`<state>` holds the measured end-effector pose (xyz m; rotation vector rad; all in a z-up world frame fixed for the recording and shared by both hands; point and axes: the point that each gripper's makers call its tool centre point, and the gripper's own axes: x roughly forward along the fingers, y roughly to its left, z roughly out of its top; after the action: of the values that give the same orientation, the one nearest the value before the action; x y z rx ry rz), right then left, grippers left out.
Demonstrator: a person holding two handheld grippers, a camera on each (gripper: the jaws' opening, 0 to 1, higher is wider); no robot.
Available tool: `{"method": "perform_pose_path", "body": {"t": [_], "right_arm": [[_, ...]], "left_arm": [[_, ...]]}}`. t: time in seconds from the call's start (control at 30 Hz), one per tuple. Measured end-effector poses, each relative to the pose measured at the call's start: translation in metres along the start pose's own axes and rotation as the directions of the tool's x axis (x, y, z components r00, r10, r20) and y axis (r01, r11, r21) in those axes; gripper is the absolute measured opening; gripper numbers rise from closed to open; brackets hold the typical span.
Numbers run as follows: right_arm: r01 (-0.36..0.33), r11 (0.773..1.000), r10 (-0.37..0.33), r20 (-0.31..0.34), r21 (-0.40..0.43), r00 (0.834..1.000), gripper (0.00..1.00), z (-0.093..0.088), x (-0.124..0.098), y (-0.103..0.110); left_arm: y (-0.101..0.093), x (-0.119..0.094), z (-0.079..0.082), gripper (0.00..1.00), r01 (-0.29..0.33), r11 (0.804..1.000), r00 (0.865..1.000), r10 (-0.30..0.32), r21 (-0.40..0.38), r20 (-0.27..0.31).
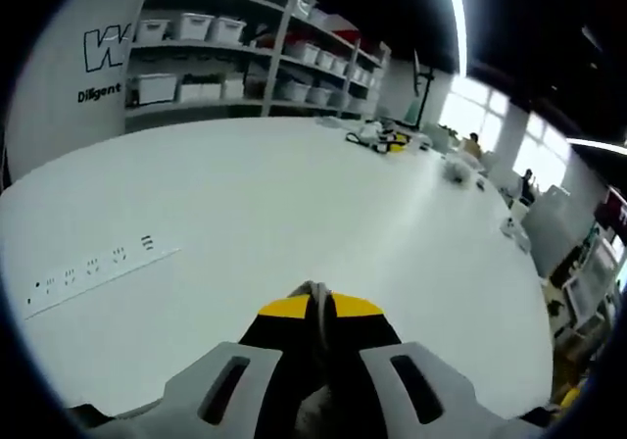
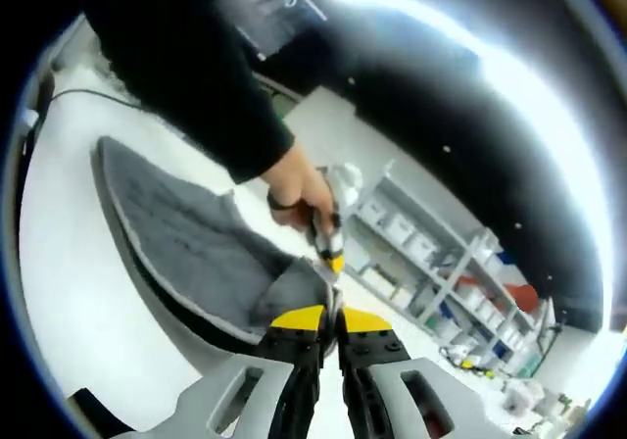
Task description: Open the folded towel by lifting each exposed corner and separating the folded layers until the towel lies flat within the target outline without major curled edges
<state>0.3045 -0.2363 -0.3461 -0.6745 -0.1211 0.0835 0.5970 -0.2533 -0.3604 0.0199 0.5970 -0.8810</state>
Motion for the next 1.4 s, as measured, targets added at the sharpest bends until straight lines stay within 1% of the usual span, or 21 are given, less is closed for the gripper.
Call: {"method": "perform_pose_path", "body": {"t": [0.27,0.47,0.57,0.73,0.9,1.03,1.2,1.33,1.4], "right_arm": [[0.000,1.000,0.000,-0.008,0.019,1.000,0.00,-0.007,-0.003,-0.001],[-0.002,1.000,0.003,-0.019,0.024,1.000,0.00,-0.014,-0.008,0.004],[-0.004,1.000,0.005,-0.030,0.031,1.000,0.00,-0.019,-0.010,0.005],[-0.002,0.999,0.004,-0.042,0.040,0.999,0.00,-0.025,-0.011,0.005],[0.000,0.999,0.002,-0.049,0.040,0.999,0.01,-0.029,-0.013,0.005],[0.003,0.999,-0.001,-0.056,0.043,0.998,0.01,-0.032,-0.014,0.004],[0.004,0.999,0.000,-0.084,0.049,0.996,0.03,-0.041,-0.017,0.003],[0.003,0.998,0.004,-0.110,0.058,0.994,0.04,-0.049,-0.018,0.003],[0.001,0.998,0.007,-0.119,0.063,0.993,0.04,-0.051,-0.019,0.003]], "left_arm": [[-0.009,0.008,-0.002,0.04,0.005,1.000,1.000,-0.004,0.012,-0.011],[-0.019,0.017,-0.008,0.04,0.010,1.000,1.000,-0.010,0.016,-0.022],[-0.020,0.023,-0.009,0.04,0.009,1.000,1.000,-0.008,0.020,-0.025],[-0.025,0.029,-0.016,0.05,0.001,0.999,1.000,0.000,0.035,-0.029],[-0.028,0.033,-0.016,0.12,-0.005,0.999,1.000,0.006,0.049,-0.022],[-0.030,0.036,-0.018,0.14,-0.009,0.998,1.000,0.010,0.060,-0.022],[-0.033,0.038,-0.021,0.17,-0.004,0.998,1.000,0.005,0.056,-0.021],[-0.034,0.039,-0.019,0.19,0.003,0.998,1.000,-0.002,0.058,-0.017],[-0.032,0.039,-0.017,0.23,-0.001,0.998,1.000,0.002,0.062,-0.007]]}}
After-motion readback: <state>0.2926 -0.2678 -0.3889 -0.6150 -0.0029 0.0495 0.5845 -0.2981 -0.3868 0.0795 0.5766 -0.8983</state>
